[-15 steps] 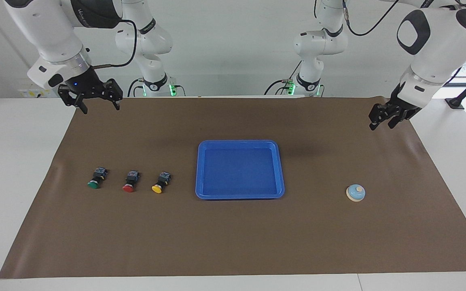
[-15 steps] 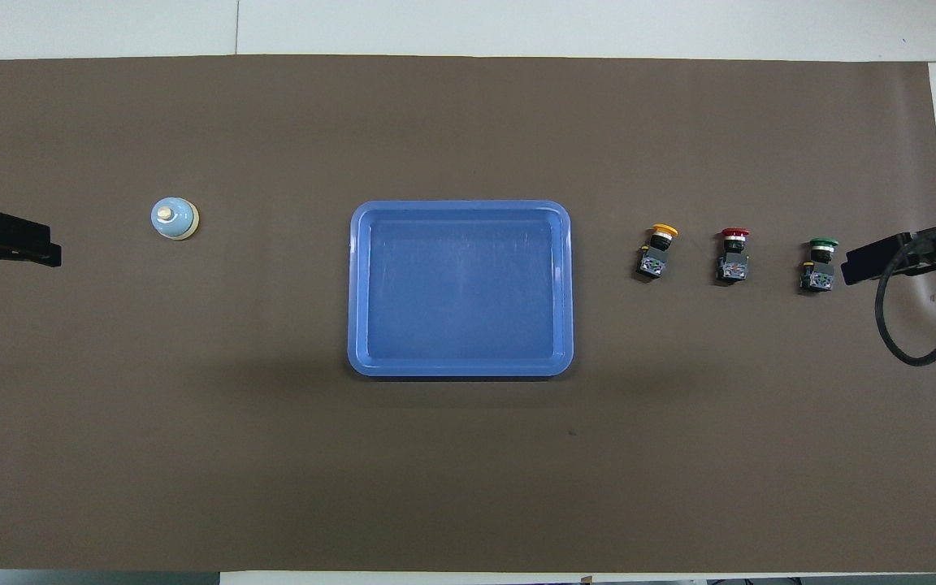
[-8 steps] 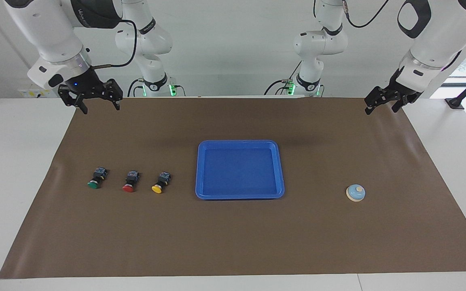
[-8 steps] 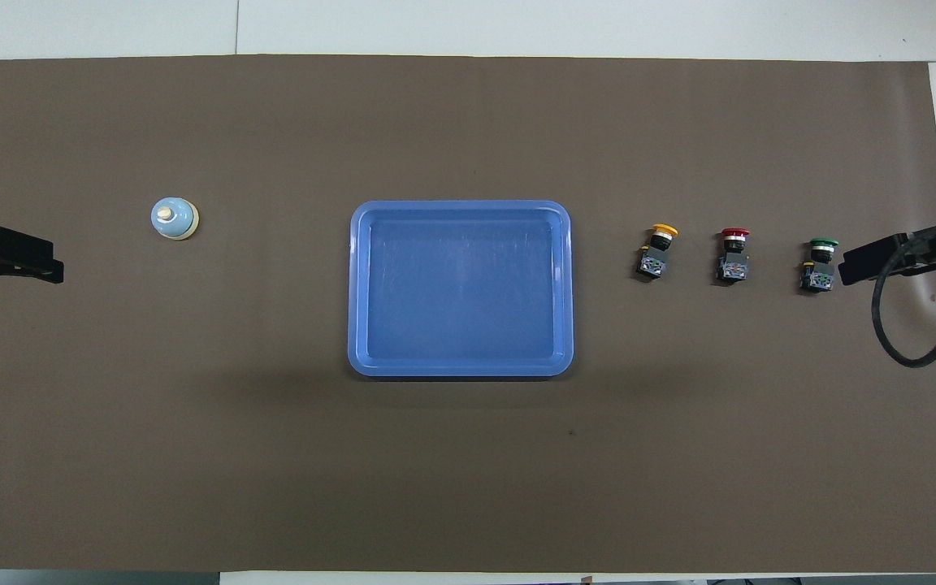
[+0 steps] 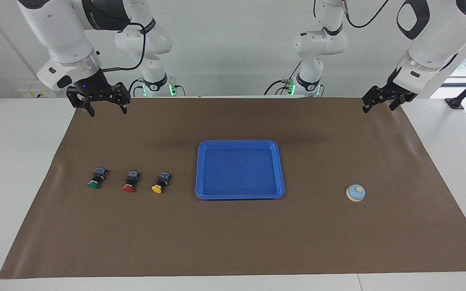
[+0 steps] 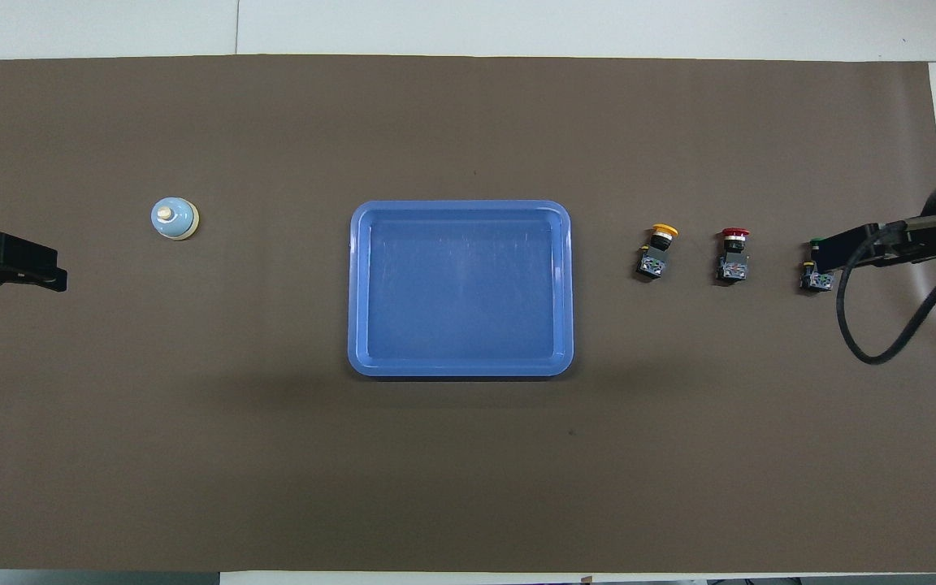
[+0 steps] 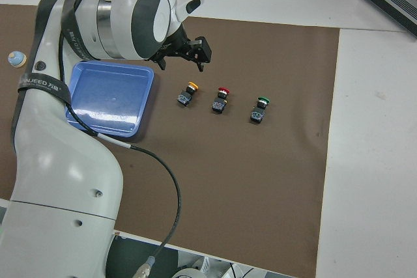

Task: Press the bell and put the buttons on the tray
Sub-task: 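Reach the right gripper to the yellow-capped button and grasp it, then lift the yellow-capped button with the right gripper, then lower the yellow button into the blue tray and open the right gripper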

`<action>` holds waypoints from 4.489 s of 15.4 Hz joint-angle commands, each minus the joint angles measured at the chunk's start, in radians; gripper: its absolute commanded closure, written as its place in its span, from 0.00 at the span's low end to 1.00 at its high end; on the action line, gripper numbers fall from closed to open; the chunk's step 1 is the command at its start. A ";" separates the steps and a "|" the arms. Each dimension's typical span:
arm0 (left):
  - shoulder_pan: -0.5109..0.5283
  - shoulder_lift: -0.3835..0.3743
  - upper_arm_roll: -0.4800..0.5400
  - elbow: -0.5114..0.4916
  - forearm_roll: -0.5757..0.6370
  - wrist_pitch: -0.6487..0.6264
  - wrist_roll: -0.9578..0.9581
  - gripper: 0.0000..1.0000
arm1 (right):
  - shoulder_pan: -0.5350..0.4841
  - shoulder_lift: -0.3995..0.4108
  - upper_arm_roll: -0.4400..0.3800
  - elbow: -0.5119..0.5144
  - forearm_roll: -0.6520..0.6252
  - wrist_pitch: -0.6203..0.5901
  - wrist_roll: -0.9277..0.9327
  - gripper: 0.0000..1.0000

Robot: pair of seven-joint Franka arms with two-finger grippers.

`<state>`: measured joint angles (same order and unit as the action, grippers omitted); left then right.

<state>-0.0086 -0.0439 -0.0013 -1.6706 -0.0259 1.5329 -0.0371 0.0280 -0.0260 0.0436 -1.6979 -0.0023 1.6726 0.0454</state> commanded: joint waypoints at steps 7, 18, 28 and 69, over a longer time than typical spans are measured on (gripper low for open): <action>0.006 -0.021 0.012 -0.018 -0.008 0.006 -0.009 0.00 | 0.124 0.146 0.002 -0.205 0.010 0.427 0.353 0.00; 0.004 -0.021 0.012 -0.018 -0.008 0.006 -0.009 0.00 | 0.107 0.284 0.002 -0.353 0.012 0.771 0.363 0.00; 0.004 -0.022 0.012 -0.018 -0.008 0.006 -0.009 0.00 | 0.109 0.354 -0.001 -0.348 0.007 0.839 0.367 0.27; 0.004 -0.022 0.012 -0.018 -0.008 0.006 -0.009 0.00 | 0.443 0.342 -0.004 -0.172 0.022 0.563 0.573 0.00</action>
<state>-0.0063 -0.0441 0.0095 -1.6705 -0.0259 1.5341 -0.0373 0.4888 0.3554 0.0491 -1.9148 -0.0016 2.3234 0.6005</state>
